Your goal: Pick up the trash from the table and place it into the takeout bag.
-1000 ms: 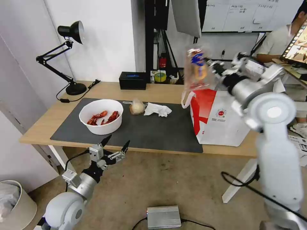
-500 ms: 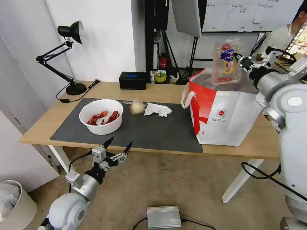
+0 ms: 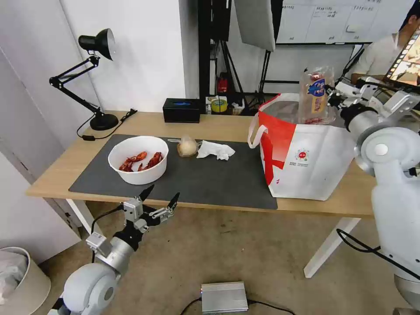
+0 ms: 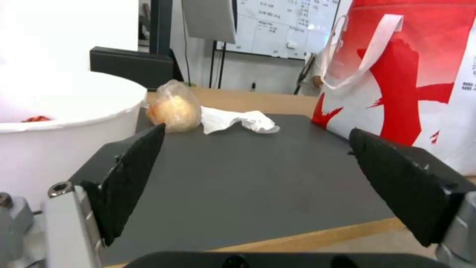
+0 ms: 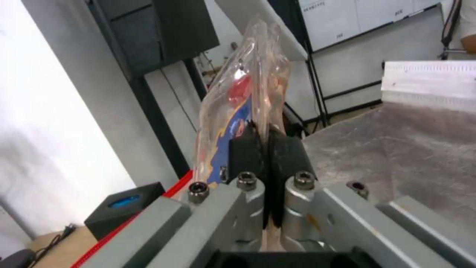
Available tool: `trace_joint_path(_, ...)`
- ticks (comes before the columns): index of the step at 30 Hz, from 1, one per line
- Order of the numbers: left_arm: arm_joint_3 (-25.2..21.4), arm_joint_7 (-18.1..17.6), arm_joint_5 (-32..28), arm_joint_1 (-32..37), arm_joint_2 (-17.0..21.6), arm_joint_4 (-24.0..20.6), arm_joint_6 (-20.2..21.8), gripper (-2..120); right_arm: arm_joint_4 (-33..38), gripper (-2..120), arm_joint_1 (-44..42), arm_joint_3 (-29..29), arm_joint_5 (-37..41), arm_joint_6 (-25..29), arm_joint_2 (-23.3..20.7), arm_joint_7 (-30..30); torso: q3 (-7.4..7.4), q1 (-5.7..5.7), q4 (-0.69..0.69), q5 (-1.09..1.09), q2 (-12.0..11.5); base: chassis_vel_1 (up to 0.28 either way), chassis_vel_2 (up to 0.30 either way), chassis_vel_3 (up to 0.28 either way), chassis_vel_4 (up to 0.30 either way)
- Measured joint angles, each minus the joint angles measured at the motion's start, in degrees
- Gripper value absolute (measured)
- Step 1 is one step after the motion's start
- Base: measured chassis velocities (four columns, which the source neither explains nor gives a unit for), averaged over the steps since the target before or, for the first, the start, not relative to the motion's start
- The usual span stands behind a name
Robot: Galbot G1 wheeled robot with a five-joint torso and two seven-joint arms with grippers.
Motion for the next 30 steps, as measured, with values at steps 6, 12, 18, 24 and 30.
trace_joint_path(6, -0.23, -0.11, 0.04, 0.25, -0.23, -0.11, -0.12, 100, 0.51, 0, -1.54, -0.01, 0.09, 0.19, 0.38, 0.01, 0.0, 0.0, 0.0, 0.0, 0.0, 0.0, 0.0, 0.0, 0.0)
trace_joint_path(12, -0.55, -0.18, 0.11, 0.44, -0.44, -0.5, -0.15, 100, 1.07, 0, -2.5, -0.14, 0.22, 0.2, 1.25, 0.01, 0.0, 0.0, 0.0, 0.0, 0.0, 0.0, 0.0, 0.0, 0.0)
trace_joint_path(18, -0.79, -0.23, 0.13, 0.64, -0.53, -0.6, -0.16, 100, 1.29, 0, -2.91, -0.22, 0.3, 0.19, 1.64, 0.04, 0.0, 0.0, 0.0, 0.0, 0.0, 0.0, 0.0, 0.0, 0.0)
trace_joint_path(24, -1.29, -0.27, 0.26, 1.23, -0.93, -1.05, -0.19, 100, 1.74, 11, -3.0, -0.3, 0.45, 0.19, 1.6, 0.06, 0.0, 0.0, 0.0, 0.0, 0.0, 0.0, 0.0, 0.0, 0.0)
trace_joint_path(30, -2.14, -0.28, 0.39, 2.07, -1.39, -1.56, -0.19, 100, 1.86, 26, -2.33, -0.69, 0.7, 0.12, 1.32, 0.06, 0.0, 0.0, 0.0, 0.0, 0.0, 0.0, 0.0, 0.0, 0.0)
